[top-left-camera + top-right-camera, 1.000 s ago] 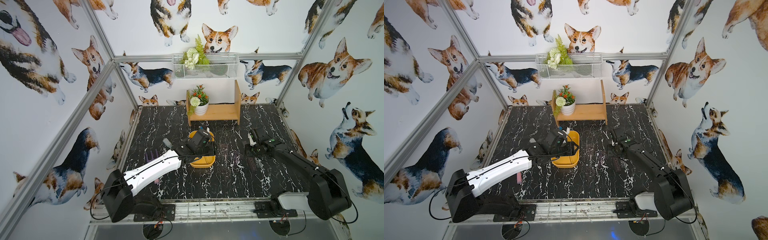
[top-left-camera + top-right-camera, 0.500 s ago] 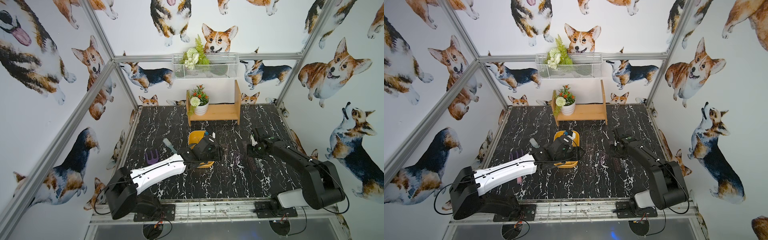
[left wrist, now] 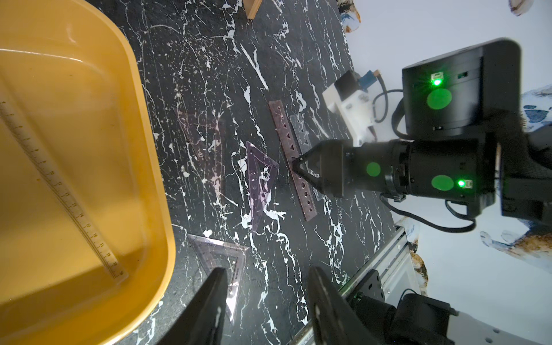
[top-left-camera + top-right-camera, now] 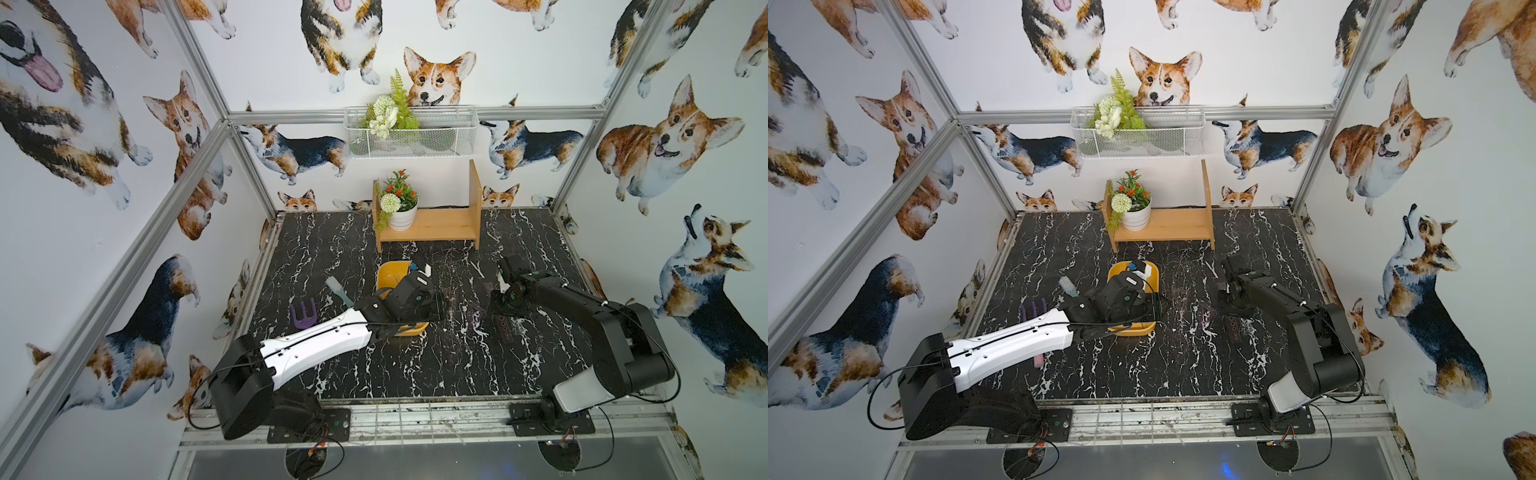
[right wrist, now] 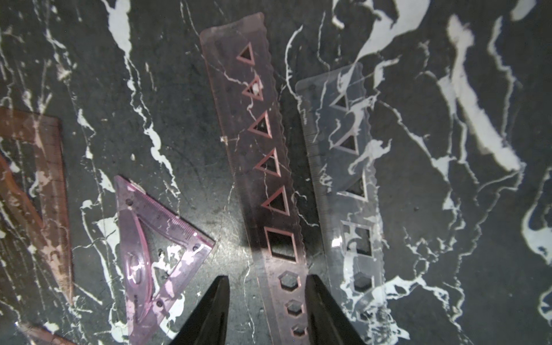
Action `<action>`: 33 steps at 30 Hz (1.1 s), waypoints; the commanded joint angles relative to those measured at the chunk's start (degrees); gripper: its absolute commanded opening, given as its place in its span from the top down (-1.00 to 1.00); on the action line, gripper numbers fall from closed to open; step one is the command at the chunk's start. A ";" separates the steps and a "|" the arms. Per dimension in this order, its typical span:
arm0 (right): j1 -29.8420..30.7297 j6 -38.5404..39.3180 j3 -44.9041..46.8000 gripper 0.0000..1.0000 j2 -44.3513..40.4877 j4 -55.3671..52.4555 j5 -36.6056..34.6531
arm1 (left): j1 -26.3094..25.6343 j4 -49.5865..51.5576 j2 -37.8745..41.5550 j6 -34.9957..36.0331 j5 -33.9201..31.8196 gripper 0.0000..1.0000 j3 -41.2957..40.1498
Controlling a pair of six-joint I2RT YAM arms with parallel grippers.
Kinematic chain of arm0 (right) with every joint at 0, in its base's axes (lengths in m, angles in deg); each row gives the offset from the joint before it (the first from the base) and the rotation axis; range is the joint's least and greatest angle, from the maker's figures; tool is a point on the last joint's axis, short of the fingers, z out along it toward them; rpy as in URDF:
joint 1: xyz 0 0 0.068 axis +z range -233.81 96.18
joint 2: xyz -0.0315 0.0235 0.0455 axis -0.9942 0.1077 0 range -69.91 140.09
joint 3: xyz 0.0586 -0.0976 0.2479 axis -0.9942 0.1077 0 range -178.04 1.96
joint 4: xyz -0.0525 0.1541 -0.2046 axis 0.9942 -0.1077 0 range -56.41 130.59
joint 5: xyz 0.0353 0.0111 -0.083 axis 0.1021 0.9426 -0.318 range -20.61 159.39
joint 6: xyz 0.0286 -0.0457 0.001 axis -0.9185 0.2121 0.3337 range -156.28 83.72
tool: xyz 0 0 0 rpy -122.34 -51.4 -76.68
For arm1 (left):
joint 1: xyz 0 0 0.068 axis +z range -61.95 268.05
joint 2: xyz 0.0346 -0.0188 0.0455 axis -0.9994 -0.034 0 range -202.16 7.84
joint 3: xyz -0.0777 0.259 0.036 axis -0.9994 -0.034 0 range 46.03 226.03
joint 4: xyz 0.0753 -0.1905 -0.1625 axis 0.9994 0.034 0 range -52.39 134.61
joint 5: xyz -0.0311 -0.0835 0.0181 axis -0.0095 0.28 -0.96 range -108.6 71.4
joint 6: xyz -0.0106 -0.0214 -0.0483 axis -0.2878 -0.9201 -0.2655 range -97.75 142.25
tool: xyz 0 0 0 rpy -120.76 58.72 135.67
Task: Put the scattered rulers into the storage box
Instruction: Pick up the ruler from the center of the board.
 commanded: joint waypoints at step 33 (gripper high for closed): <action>0.00 1.37 -0.61 0.10 5.98 1.84 -1.09 | -0.04 -1.83 0.62 -0.36 0.19 0.00 -1.42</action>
